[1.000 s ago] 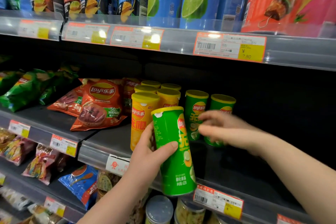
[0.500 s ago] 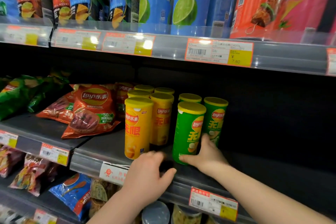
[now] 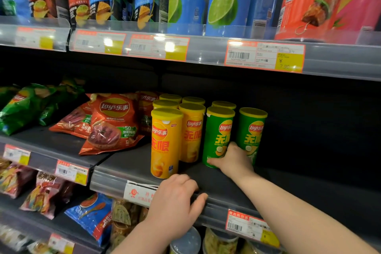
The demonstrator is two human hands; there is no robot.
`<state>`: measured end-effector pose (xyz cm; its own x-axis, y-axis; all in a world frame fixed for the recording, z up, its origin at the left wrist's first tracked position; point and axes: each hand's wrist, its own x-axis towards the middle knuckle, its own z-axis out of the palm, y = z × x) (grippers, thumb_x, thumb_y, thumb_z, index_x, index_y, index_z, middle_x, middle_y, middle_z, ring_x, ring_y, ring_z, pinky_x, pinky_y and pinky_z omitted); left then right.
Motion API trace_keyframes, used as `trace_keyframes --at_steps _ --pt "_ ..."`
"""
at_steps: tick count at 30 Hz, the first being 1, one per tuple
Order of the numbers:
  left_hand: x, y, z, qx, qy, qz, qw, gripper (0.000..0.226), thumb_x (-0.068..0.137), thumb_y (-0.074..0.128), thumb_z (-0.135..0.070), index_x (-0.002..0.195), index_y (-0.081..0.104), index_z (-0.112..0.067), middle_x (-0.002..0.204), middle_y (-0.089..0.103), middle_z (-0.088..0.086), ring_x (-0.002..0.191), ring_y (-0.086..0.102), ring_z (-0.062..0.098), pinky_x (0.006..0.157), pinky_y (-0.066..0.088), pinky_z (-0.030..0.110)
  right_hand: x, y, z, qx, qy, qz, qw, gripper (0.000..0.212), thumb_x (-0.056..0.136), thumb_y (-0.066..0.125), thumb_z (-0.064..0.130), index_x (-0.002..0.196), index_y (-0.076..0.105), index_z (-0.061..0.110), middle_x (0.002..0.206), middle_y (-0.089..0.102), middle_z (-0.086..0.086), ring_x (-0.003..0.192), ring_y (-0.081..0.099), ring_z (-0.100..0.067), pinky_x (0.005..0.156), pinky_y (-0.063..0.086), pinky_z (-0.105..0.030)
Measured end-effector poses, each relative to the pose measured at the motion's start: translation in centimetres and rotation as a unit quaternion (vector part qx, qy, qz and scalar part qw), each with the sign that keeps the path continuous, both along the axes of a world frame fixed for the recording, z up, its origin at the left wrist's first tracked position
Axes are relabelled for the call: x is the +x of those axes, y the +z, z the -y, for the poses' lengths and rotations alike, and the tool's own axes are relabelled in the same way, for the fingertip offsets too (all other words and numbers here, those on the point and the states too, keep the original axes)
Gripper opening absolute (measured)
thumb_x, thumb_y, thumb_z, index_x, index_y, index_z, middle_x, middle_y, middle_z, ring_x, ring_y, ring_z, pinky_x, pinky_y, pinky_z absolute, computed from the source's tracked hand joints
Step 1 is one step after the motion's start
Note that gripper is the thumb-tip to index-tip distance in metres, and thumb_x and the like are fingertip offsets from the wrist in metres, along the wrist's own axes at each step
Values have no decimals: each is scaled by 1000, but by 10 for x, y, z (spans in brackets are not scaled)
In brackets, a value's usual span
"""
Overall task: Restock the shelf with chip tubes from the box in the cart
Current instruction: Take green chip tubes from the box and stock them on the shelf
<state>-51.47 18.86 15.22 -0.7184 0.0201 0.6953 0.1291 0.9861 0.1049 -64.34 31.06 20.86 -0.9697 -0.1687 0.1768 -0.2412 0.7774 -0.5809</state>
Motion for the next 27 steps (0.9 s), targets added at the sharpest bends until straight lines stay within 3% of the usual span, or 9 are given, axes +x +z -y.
trace_keyframes --at_steps 14,21,27 --pt "-1 -1 3 -16 -10 6 1000 28 75 48 -52 65 58 -28 66 53 -13 61 54 9 52 45 23 -3 4 7 10 -34 23 999 60 74 76 45 116 47 15 117 61 -5 109 58 -28 77 43 -32" --pt "0 -3 3 -24 -11 8 1000 29 79 47 -47 71 60 -22 69 54 -7 63 55 15 54 48 29 1 3 -12 14 8 48 999 53 75 75 42 114 52 14 118 60 -6 108 57 -26 83 46 -32" --pt "10 -2 -5 -35 19 38 998 30 78 47 -44 80 63 -20 78 58 -5 71 58 19 63 50 33 23 8 -29 111 87 31 989 53 83 63 46 128 49 23 123 57 2 111 55 -21 90 48 -31"
